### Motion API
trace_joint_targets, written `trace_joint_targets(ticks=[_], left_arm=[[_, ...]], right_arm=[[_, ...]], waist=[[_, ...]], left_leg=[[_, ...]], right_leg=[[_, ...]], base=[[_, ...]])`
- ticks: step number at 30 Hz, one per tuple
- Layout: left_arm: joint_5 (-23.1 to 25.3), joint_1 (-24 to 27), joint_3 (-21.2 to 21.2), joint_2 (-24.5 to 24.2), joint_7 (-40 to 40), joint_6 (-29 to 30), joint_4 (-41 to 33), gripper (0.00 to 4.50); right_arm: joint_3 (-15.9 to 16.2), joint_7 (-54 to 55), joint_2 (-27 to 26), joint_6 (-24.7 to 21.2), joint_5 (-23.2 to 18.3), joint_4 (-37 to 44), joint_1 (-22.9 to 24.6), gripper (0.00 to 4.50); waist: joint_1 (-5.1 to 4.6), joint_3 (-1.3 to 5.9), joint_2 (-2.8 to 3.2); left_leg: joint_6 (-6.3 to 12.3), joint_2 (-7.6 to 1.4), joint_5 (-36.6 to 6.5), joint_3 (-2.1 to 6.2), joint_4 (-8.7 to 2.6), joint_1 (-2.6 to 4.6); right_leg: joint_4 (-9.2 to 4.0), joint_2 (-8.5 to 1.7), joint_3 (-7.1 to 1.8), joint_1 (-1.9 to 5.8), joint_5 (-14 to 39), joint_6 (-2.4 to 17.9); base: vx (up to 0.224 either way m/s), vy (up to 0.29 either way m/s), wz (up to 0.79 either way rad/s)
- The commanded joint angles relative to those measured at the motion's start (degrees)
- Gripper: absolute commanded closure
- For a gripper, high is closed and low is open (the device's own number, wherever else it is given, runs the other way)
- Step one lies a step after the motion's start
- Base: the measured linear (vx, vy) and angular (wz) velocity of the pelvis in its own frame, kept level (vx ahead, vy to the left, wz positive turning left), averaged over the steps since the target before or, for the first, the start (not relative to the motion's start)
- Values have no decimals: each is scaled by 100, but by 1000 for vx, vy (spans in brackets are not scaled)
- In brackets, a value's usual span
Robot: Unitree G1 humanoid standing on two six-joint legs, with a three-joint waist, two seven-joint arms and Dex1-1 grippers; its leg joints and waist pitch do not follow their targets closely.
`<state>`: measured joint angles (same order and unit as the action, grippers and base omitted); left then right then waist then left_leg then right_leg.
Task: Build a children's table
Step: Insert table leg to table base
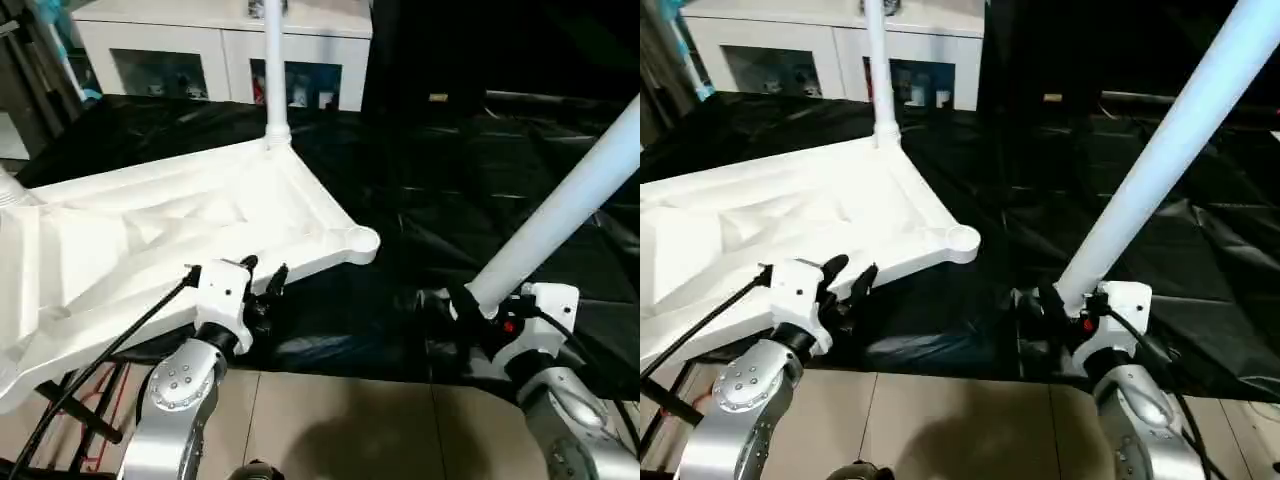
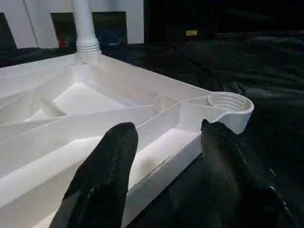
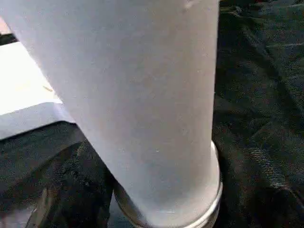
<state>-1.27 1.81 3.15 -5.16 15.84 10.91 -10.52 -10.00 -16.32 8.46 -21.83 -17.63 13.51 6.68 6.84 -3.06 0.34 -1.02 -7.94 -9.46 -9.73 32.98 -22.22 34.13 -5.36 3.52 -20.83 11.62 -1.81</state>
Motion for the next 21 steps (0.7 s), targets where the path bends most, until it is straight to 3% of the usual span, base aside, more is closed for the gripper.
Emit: trace_joint_targets(ticks=[1, 3, 5, 6, 9, 12, 15, 18, 19, 20, 21], left_arm=[[11, 61, -89, -42, -34, -132, 53, 200], [-233, 129, -270, 102, -137, -141, -81, 200], [-253, 151, -284, 92, -130, -132, -109, 200], [-237, 188, -263, 74, -118, -147, -123, 200], [-224, 156, -330, 37, -183, -173, -56, 200], [-170, 117, -564, 97, -510, -209, -92, 200], [-161, 108, -684, 144, -671, -169, -210, 200], [-201, 139, -688, 131, -678, -192, -231, 200], [-221, 183, -701, 169, -711, -213, -218, 200], [-247, 276, -670, 198, -693, -236, -271, 200], [-269, 338, -645, 212, -686, -246, -313, 200]], right_arm=[[-27, 7, -20, 107, -41, 38, -39, 187], [-136, 55, -126, 199, -171, 82, -37, 187], [-110, 53, -140, 195, -181, 129, -11, 187], [-49, 66, -128, 222, -119, 151, 45, 187], [76, 129, -214, 285, -33, 157, 66, 187], [158, 281, -297, 291, 90, 236, 19, 187], [90, 261, -361, 272, -87, 392, -33, 187], [105, 296, -366, 318, -82, 397, -57, 187], [157, 310, -324, 372, 37, 346, -37, 187], [183, 345, -289, 418, 146, 332, -14, 187], [202, 381, -270, 439, 221, 332, -2, 187]], waist=[[29, 270, 54], [23, 302, 3], [28, 322, 15], [24, 325, 56], [24, 337, 77], [22, 334, 75], [43, 323, 64], [62, 310, 113], [66, 298, 90], [69, 295, 19], [92, 296, 26]], left_leg=[[-111, -501, -2262, 259, -510, 95], [-114, -511, -2107, 248, -499, 75], [-29, -510, -1852, 232, -480, 67], [19, -504, -1749, 221, -469, 70], [112, -501, -1642, 220, -461, 64], [121, -502, -1727, 216, -463, 76], [74, -512, -1895, 227, -482, 92], [3, -512, -2039, 230, -494, 106], [-78, -511, -2183, 227, -505, 115], [-109, -512, -2227, 215, -507, 124], [-118, -519, -2218, 223, -507, 121]], right_leg=[[-517, -450, -304, 30, 1934, 661], [-490, -433, -288, 55, 1612, 724], [-451, -406, -281, 69, 1134, 818], [-442, -382, -279, 68, 899, 842], [-409, -372, -263, 92, 658, 881], [-420, -368, -259, 89, 795, 902], [-441, -378, -259, 89, 1103, 858], [-461, -380, -271, 63, 1348, 773], [-488, -377, -280, 49, 1552, 700], [-510, -374, -283, 42, 1647, 669], [-496, -396, -287, 48, 1674, 670]], base=[[0, 0, 0], [26, -10, -2], [26, -10, -2], [0, 0, 0], [0, 0, 0], [0, 0, 0], [0, 0, 0], [0, 0, 0], [0, 0, 0], [0, 0, 0], [0, 0, 0]])
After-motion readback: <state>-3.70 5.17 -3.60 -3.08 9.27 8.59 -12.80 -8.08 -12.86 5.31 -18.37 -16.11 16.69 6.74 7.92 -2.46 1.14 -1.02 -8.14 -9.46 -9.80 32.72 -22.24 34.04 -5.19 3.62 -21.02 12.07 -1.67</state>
